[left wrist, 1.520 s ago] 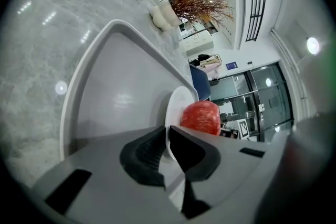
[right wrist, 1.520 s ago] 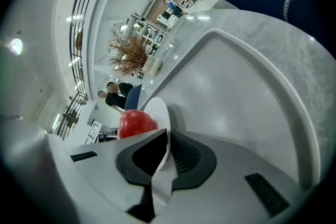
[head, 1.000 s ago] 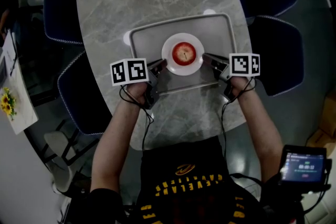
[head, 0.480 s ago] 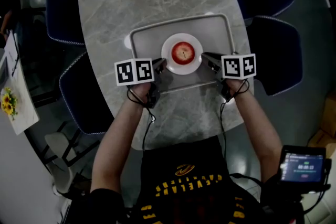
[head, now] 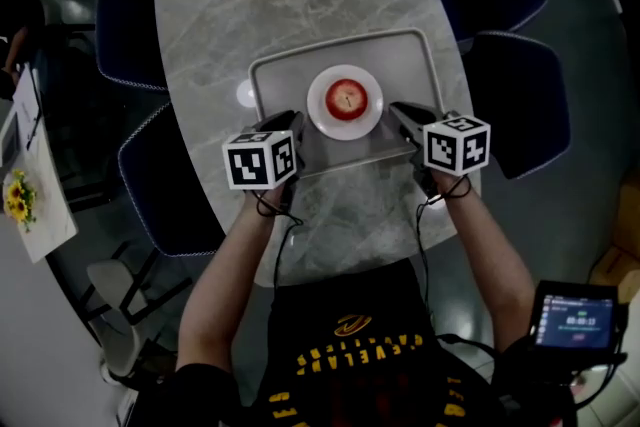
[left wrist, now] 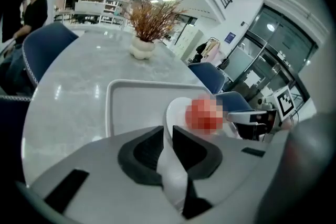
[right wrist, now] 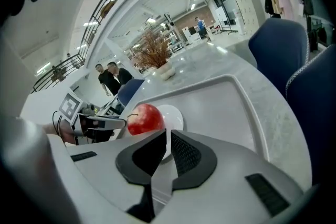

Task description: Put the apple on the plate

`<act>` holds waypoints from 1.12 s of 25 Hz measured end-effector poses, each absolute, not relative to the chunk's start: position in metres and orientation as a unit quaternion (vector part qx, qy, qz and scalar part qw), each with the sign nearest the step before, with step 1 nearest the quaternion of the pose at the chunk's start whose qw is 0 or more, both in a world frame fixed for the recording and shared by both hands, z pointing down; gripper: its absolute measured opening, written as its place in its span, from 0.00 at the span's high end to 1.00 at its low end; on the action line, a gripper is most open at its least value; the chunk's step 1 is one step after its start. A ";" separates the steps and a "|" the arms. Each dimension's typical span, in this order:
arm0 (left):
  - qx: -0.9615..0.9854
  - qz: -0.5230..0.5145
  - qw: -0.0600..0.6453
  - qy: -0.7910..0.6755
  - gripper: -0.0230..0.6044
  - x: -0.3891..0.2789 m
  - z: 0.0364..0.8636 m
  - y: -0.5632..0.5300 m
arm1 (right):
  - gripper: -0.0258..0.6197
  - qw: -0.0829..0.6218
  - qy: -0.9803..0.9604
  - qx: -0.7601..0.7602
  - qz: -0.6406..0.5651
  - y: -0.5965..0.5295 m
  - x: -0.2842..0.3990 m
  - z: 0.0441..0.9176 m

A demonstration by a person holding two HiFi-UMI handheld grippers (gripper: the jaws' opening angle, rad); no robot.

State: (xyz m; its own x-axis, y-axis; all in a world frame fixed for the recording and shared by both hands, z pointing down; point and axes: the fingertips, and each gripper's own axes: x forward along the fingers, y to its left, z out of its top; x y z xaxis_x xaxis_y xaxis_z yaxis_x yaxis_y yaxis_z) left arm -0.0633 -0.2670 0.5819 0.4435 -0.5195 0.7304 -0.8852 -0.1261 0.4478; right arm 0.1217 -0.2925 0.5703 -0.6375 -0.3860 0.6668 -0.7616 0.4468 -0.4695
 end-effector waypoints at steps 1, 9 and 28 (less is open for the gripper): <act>0.729 0.205 0.431 -0.491 0.88 -0.064 0.576 -0.266 | 0.91 0.232 -0.823 0.353 0.380 -0.290 0.120 0.564; 0.793 0.189 0.325 -0.480 0.88 -0.028 0.531 -0.258 | 0.91 0.184 -0.857 0.343 0.337 -0.267 0.119 0.536; 0.868 0.098 0.195 -0.446 0.96 -0.005 0.426 -0.160 | 0.91 0.074 -0.869 0.419 0.251 -0.185 0.097 0.449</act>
